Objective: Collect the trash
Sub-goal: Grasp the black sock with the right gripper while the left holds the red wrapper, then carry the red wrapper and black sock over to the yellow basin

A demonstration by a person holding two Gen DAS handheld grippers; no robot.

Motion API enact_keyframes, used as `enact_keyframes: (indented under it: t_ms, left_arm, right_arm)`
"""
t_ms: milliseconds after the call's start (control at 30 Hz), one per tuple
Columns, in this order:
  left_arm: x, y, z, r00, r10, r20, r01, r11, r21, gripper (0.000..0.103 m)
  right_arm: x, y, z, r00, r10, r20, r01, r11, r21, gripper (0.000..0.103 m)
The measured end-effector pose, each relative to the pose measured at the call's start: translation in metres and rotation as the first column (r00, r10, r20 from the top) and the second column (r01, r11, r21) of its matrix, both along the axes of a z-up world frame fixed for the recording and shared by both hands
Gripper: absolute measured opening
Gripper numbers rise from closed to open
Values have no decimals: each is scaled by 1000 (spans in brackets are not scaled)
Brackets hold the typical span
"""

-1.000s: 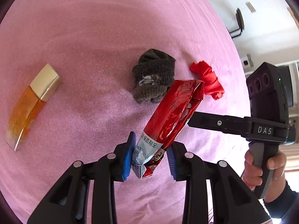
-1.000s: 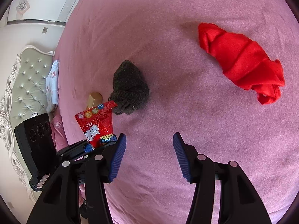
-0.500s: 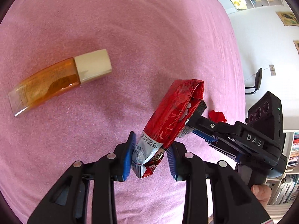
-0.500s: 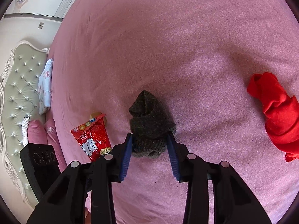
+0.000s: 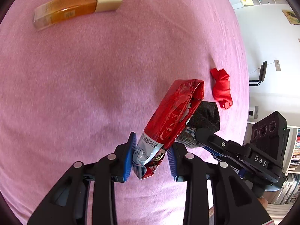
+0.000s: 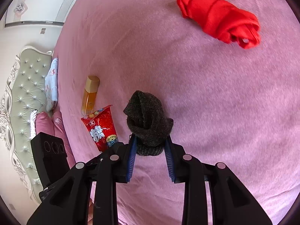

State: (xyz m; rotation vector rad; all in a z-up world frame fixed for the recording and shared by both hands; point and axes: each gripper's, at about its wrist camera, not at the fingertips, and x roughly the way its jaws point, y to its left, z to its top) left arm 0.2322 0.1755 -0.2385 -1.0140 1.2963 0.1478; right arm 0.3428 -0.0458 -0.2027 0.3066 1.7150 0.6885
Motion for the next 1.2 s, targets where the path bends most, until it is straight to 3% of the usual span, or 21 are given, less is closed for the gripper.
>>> enact_keyframes:
  t_ms: [233, 533, 667, 900, 1200]
  left_arm:
    - [-51, -60, 7, 997, -55, -50, 55, 998, -5, 28]
    - [-120, -121, 26, 996, -84, -29, 84, 996, -27, 27]
    - [-133, -143, 29, 997, -82, -17, 81, 996, -33, 27]
    - [-158, -173, 62, 990, -140, 35, 140, 990, -16, 27]
    - [-160, -242, 87, 948, -308, 77, 306, 951, 38, 27]
  right_arm:
    - [-66, -50, 16, 999, 4, -31, -4, 1000, -5, 28]
    - [-138, -124, 34, 997, -64, -51, 63, 998, -26, 28]
    - [-159, -151, 42, 995, -88, -39, 86, 996, -37, 28]
    - [-190, -190, 60, 994, -112, -13, 112, 993, -22, 28]
    - [-228, -256, 81, 971, -239, 19, 239, 971, -5, 28]
